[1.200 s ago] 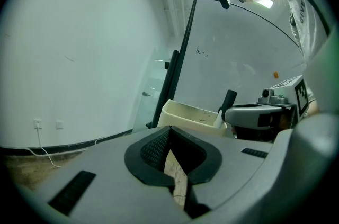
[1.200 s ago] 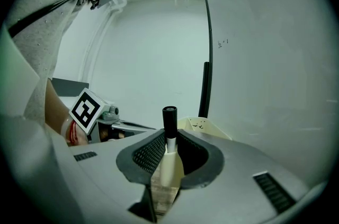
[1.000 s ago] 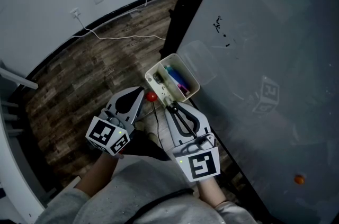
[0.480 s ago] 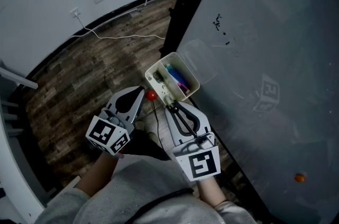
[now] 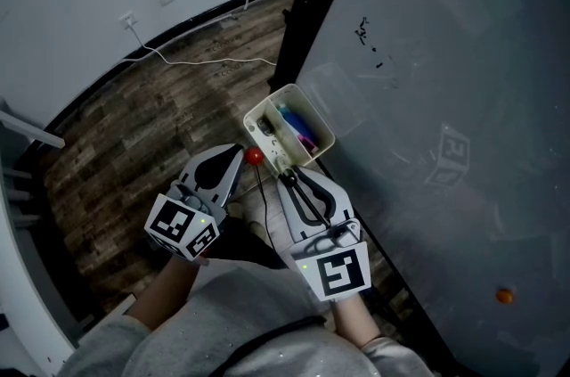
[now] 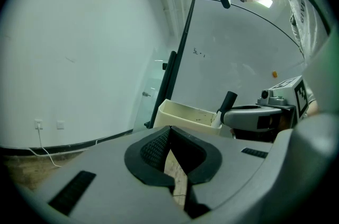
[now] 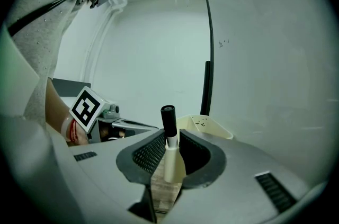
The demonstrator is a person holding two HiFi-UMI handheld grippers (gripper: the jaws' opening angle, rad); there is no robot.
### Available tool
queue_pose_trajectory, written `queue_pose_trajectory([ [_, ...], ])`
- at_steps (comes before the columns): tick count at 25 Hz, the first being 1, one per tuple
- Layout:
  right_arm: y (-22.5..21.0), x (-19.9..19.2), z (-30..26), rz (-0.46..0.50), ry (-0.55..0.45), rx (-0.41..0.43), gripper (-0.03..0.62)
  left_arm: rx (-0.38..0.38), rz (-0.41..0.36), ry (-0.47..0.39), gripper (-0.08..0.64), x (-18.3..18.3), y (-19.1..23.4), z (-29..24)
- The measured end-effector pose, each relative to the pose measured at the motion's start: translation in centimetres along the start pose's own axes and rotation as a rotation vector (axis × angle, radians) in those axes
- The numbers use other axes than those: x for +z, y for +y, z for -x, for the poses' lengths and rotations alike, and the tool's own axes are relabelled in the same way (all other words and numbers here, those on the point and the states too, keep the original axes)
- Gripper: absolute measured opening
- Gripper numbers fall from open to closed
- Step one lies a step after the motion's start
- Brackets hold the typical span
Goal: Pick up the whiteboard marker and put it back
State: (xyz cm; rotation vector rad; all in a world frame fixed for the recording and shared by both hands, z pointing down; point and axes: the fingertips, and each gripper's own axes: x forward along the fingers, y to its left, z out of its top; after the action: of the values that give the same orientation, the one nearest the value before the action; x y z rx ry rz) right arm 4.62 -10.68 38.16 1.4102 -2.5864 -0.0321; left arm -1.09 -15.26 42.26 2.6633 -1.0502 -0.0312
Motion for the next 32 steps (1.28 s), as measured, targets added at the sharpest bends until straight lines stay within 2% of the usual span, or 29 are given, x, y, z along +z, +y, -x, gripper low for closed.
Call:
queue_pose_trajectory([
  [15,0.1,-0.5,0.7,0.007,0.006,0.014,0.077,0.005,-0.012,-0.002,0.011,-0.1,-1.5,0.8],
  [32,0.6,-1.1,2.1,-0.074,0.016,0.002,0.077,-0.013,-0.028,-0.008,0.011,-0.3,-4.2,1.8],
])
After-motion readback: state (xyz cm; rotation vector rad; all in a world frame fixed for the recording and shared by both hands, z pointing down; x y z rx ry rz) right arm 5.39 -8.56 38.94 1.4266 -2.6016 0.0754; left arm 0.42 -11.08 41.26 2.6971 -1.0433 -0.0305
